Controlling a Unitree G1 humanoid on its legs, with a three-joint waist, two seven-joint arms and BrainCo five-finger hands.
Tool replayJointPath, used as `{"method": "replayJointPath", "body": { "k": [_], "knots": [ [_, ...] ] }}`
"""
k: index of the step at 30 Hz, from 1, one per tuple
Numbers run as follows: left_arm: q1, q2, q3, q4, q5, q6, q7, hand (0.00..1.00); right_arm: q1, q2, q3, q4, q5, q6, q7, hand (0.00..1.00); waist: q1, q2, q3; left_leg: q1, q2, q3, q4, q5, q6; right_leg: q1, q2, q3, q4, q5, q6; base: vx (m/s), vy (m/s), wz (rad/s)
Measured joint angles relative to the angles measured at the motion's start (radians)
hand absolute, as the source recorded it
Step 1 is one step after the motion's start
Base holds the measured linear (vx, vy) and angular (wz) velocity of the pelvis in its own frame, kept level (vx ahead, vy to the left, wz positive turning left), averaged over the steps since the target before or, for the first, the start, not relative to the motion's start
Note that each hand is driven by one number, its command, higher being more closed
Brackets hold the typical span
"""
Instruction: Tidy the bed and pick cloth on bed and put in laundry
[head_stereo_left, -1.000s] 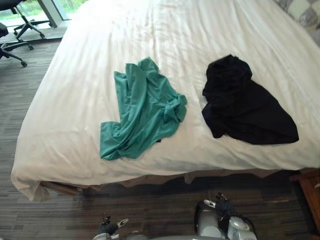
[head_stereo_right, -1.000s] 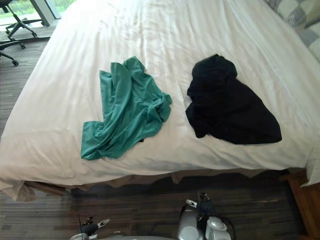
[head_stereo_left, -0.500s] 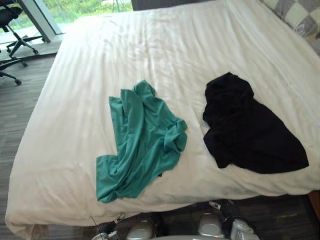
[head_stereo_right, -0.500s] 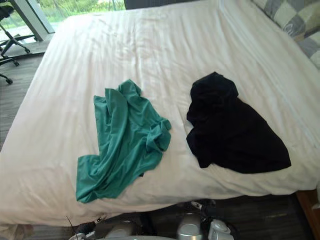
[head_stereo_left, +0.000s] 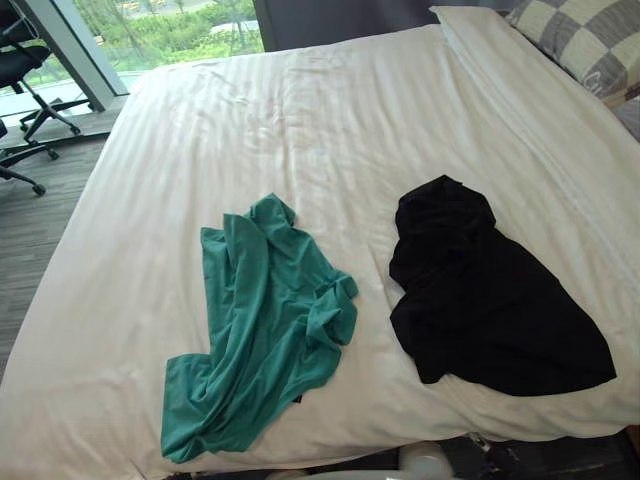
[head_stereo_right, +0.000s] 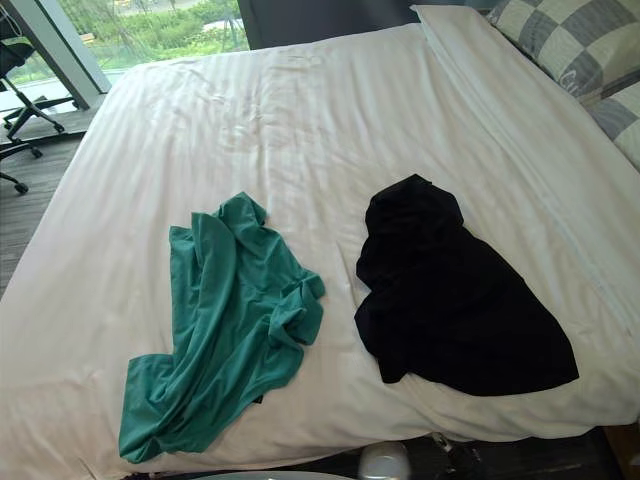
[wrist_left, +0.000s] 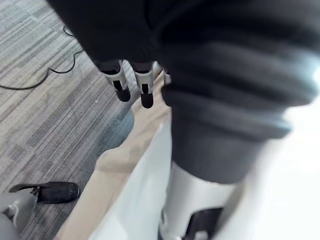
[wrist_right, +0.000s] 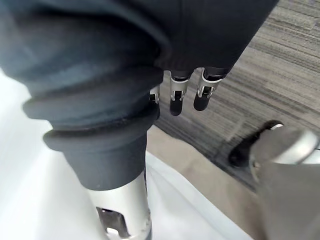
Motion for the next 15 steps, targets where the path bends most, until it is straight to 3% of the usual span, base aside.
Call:
{"method": "replayJointPath", "body": {
  "k": [4,6,9,11,15],
  "knots": [
    [0.007,-0.090,0.219,0.005,-0.005,0.010,0.032,0.00,0.070,0.004,-0.181,-0.067,0.017,0.000,-0.062,0.00,0.001,-0.011,-0.037,-0.009,-0.007,-0.009,0.000,0.000,0.000,0.046,-0.008,-0.038,-0.070,0.016,0.010,0.03,0.010,0.20],
    [0.007,-0.109,0.290,0.018,-0.017,0.017,0.047,0.00,0.077,0.003,-0.231,-0.075,0.017,0.000,-0.073,0.00,0.004,-0.009,-0.055,-0.018,-0.007,-0.011,0.000,0.000,0.000,0.046,-0.009,-0.051,-0.076,0.016,0.010,0.03,-0.009,0.27],
    [0.010,-0.122,0.488,0.042,-0.071,0.031,0.071,0.00,0.074,-0.024,-0.382,-0.082,0.017,0.002,-0.099,0.00,0.007,0.005,-0.083,-0.025,-0.006,-0.025,0.000,0.000,0.000,0.077,-0.011,-0.089,-0.094,0.015,0.011,0.00,-0.017,0.31],
    [0.010,-0.099,0.608,0.041,-0.129,0.036,0.095,0.00,0.071,-0.072,-0.477,-0.098,0.023,0.003,-0.127,0.00,0.008,0.019,-0.110,-0.037,-0.006,-0.047,-0.001,0.000,0.000,0.085,-0.012,-0.115,-0.104,0.015,0.012,0.01,-0.025,0.37],
    [0.008,0.003,0.720,0.041,-0.216,0.034,0.136,0.00,0.044,-0.177,-0.565,-0.125,0.023,-0.001,-0.160,0.00,0.010,0.028,-0.128,-0.048,-0.004,-0.075,0.000,0.002,-0.001,0.096,-0.010,-0.144,-0.117,0.014,0.012,-0.02,-0.022,0.24]
  ]
}}
